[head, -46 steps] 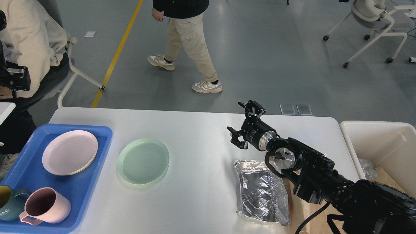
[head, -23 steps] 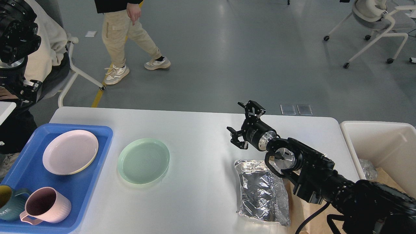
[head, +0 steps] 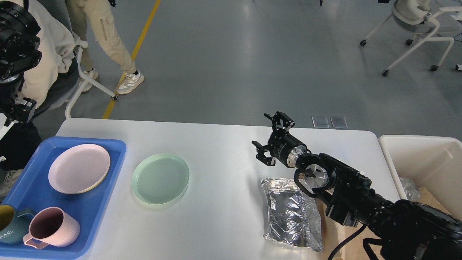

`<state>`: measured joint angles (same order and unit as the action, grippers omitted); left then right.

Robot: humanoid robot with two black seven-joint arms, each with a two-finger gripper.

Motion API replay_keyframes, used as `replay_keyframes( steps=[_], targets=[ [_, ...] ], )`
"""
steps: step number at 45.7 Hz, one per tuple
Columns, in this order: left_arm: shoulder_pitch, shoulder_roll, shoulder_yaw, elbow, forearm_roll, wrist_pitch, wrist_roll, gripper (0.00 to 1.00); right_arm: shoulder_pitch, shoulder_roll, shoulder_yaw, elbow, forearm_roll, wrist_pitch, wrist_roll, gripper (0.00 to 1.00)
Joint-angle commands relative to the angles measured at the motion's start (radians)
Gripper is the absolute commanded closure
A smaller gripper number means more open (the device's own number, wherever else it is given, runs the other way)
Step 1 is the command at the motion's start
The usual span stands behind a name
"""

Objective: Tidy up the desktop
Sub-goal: 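Raise the left gripper up away from the tray, then move the left gripper down toward the pale green plate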

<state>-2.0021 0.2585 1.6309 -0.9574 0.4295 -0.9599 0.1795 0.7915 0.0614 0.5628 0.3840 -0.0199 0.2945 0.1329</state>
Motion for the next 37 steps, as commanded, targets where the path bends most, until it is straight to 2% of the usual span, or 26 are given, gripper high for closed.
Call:
replay_keyframes(
  steps=[1,7,19,22,24,25,28,31,37],
  targets=[
    [0.006,-0.007,-0.066,-0.057,-0.02,0.0,0.003,0.04,0.0,0.0,-0.001,-0.001,0.0,0.0,0.001,0.0],
    [0.042,0.007,-0.106,-0.101,-0.147,0.0,0.003,0.04,0.0,0.0,0.0,0.001,0.0,0.0,0.001,0.0],
    [0.075,0.031,-0.123,-0.084,-0.288,0.0,0.001,0.04,0.0,0.0,0.0,-0.001,0.0,0.0,0.001,0.0],
    [0.098,0.03,-0.152,-0.081,-0.314,0.062,0.001,0.04,0.0,0.0,0.0,0.001,0.0,0.0,0.001,0.0],
    [0.114,0.028,-0.172,-0.081,-0.333,0.119,0.001,0.04,0.0,0.0,0.0,-0.001,0.0,0.0,-0.001,0.0],
    [0.123,0.024,-0.186,-0.081,-0.35,0.175,0.001,0.04,0.0,0.0,0.0,0.001,0.0,0.0,0.001,0.0],
    [0.128,0.024,-0.197,-0.081,-0.368,0.245,0.0,0.04,0.0,0.0,0.0,0.001,0.0,0.0,0.001,0.0],
    [0.124,0.024,-0.209,-0.081,-0.385,0.276,0.0,0.04,0.0,0.0,0.0,0.001,0.0,0.0,0.001,0.0],
    [0.121,0.019,-0.275,-0.081,-0.413,0.279,0.0,0.04,0.0,0.0,0.0,0.001,0.0,0.0,0.001,0.0]
  ],
)
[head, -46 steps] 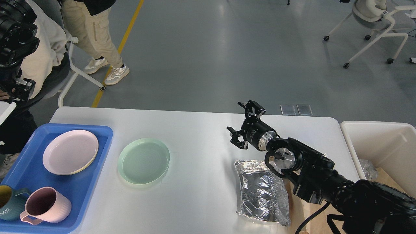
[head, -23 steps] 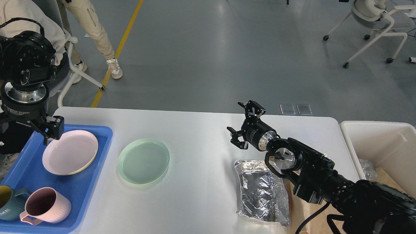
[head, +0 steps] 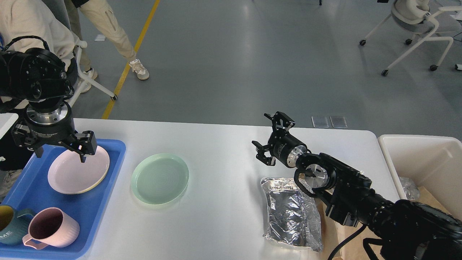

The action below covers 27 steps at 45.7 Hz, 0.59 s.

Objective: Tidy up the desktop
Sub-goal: 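Move the left gripper down toward the pale green plate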

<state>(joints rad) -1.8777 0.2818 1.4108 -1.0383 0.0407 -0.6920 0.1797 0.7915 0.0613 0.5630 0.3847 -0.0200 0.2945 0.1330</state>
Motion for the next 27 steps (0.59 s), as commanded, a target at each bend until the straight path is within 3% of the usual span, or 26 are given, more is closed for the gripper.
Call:
replay_keyframes(
  steps=[1,11,18,27],
  targets=[
    [-0.001,-0.004,-0.068,0.0,-0.027,0.011,0.0,0.04,0.0,0.0,0.0,0.0,0.0,0.0,0.0,0.0],
    [0.049,-0.027,-0.174,0.009,-0.048,0.019,0.0,0.04,0.0,0.0,0.0,0.0,0.0,0.0,-0.001,0.0],
    [0.163,-0.084,-0.22,0.089,-0.053,0.032,0.0,0.04,0.0,0.0,0.0,0.0,0.0,0.0,0.0,0.0],
    [0.33,-0.159,-0.248,0.214,-0.044,0.127,0.0,0.04,0.0,0.0,0.0,0.0,0.0,0.0,-0.001,0.0]
  ],
)
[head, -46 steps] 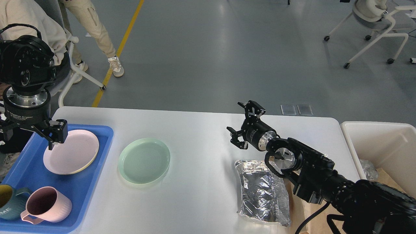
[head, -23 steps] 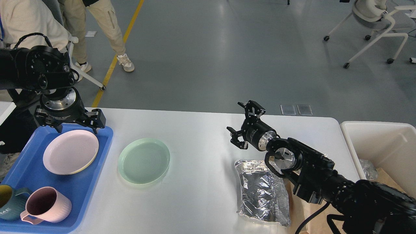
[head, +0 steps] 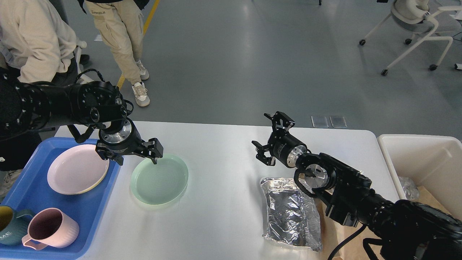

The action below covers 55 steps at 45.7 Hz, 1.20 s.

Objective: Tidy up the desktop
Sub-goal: 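Move the left gripper down toward the pale green plate, then grasp the rim of the pale green plate with the left gripper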

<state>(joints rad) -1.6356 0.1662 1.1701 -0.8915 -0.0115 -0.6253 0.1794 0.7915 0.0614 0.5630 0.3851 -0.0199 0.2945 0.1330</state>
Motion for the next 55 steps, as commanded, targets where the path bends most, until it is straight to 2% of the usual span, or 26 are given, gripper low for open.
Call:
replay_keyframes(
  steps=[1,9,14,18,23,30,35,43,55],
  targets=[
    [0.1,-0.054,-0.007,0.081,0.01,0.076,0.0,0.04,0.0,0.0,0.0,0.0,0.0,0.0,0.0,0.0],
    [0.174,-0.122,-0.006,0.152,0.028,0.145,0.0,0.04,0.0,0.0,0.0,0.0,0.0,0.0,0.0,0.0],
    [0.188,-0.16,-0.01,0.157,0.028,0.144,-0.006,0.04,0.0,0.0,0.0,0.0,0.0,0.0,0.0,0.0],
    [0.188,-0.192,-0.01,0.154,0.027,0.124,-0.035,0.04,0.0,0.0,0.0,0.0,0.0,0.0,0.0,0.0],
    [0.177,-0.2,-0.012,0.144,0.025,0.038,-0.061,0.04,0.0,0.0,0.0,0.0,0.0,0.0,0.0,0.0],
    [0.138,-0.198,0.003,0.137,0.016,-0.186,-0.07,0.04,0.0,0.0,0.0,0.0,0.0,0.0,0.0,0.0],
    [0.135,-0.188,0.017,0.115,0.018,-0.24,-0.069,0.04,0.0,0.0,0.0,0.0,0.0,0.0,0.0,0.0],
    [0.148,-0.186,0.086,0.121,0.047,-0.228,-0.069,0.04,0.0,0.0,0.0,0.0,0.0,0.0,-0.001,0.0],
    [0.166,-0.203,0.069,0.121,0.32,-0.162,-0.072,0.06,0.0,0.0,0.0,0.0,0.0,0.0,-0.001,0.0]
  ],
)
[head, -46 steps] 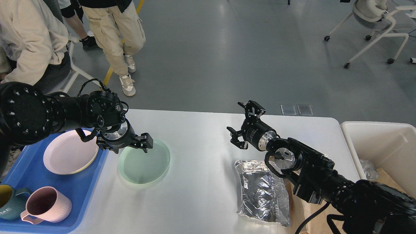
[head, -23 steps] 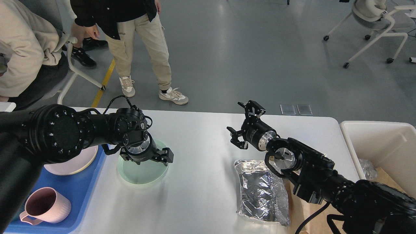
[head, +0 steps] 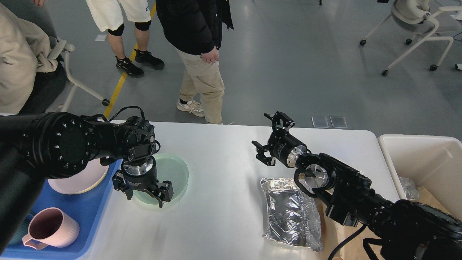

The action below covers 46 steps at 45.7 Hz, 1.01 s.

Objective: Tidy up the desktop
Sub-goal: 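Grasp the rim of the pale green plate with the left gripper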

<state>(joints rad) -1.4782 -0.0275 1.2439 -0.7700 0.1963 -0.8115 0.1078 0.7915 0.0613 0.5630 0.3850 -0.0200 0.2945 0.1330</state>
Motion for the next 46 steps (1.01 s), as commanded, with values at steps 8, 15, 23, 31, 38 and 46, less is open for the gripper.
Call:
replay_keyframes(
  steps=[8,15,23,31,38,46],
  targets=[
    [0.036,-0.052,-0.009,0.0,0.232,0.07,-0.017,0.06,0.0,0.0,0.0,0.0,0.0,0.0,0.0,0.0],
    [0.064,-0.106,-0.012,-0.006,0.353,0.14,-0.062,0.06,0.0,0.0,0.0,0.0,0.0,0.0,0.0,0.0],
    [0.061,-0.15,-0.014,-0.012,0.452,0.144,-0.065,0.06,0.0,0.0,0.0,0.0,0.0,0.0,0.0,0.0],
    [0.059,-0.147,-0.009,-0.049,0.574,0.146,-0.063,0.06,0.0,0.0,0.0,0.0,0.0,0.0,0.0,0.0],
    [0.065,-0.154,-0.001,-0.054,0.65,0.147,-0.065,0.06,0.0,0.0,0.0,0.0,0.0,0.0,0.0,0.0],
    [0.061,-0.147,-0.003,-0.06,0.62,0.126,-0.063,0.03,0.0,0.0,0.0,0.0,0.0,0.0,0.0,0.0]
  ],
)
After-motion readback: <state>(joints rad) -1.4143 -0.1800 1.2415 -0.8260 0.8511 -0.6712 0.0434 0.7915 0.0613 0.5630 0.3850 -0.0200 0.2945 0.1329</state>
